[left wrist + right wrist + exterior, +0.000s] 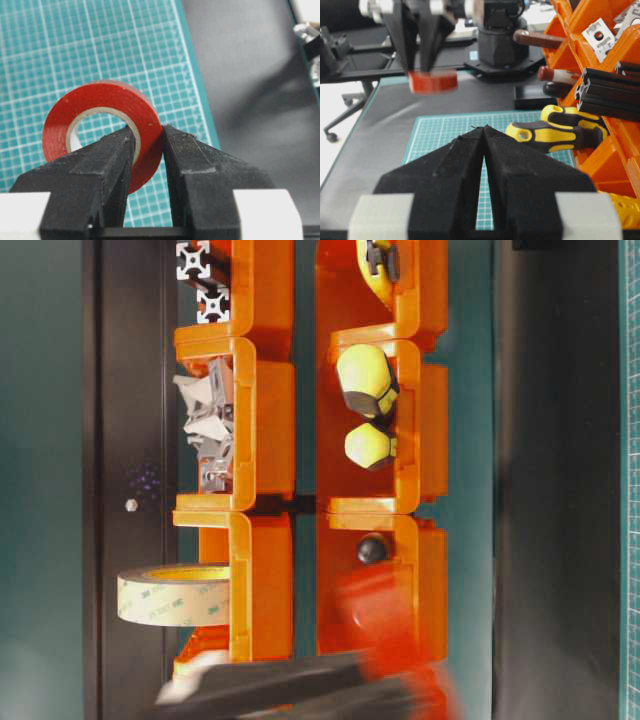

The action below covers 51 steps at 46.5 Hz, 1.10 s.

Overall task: Pick vinyl tape from container rack with left arm.
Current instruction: 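Lift the red tape out of the bin and carry it onto the mat, then lower the tape onto the mat and open the left gripper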

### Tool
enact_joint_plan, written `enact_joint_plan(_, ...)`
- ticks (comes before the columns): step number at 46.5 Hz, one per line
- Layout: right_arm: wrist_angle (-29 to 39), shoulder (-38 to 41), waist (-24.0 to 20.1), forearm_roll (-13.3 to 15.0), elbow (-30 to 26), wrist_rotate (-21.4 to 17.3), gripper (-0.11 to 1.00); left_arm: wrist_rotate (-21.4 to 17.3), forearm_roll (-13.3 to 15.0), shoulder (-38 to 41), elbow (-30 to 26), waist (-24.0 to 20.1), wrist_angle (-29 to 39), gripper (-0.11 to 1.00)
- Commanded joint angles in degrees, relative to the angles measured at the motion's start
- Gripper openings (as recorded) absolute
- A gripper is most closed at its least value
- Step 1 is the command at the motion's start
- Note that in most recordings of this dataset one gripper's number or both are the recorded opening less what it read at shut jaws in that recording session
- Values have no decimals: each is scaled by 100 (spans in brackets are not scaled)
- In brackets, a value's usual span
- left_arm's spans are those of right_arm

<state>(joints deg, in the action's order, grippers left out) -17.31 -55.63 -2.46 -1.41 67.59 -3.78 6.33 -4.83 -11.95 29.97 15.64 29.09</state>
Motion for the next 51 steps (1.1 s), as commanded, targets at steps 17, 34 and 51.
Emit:
enact_joint_plan(17,-97,18,9,-9,-141,-9,1,62,18,545,211,-35,-492,18)
enact_joint_plan(34,-97,18,0,-9,-141,-9,1,79,9,677,158,-53,-492,31)
enact_joint_plan(51,-97,18,0,-9,-141,-9,1,79,9,650,132,-141,-519,86)
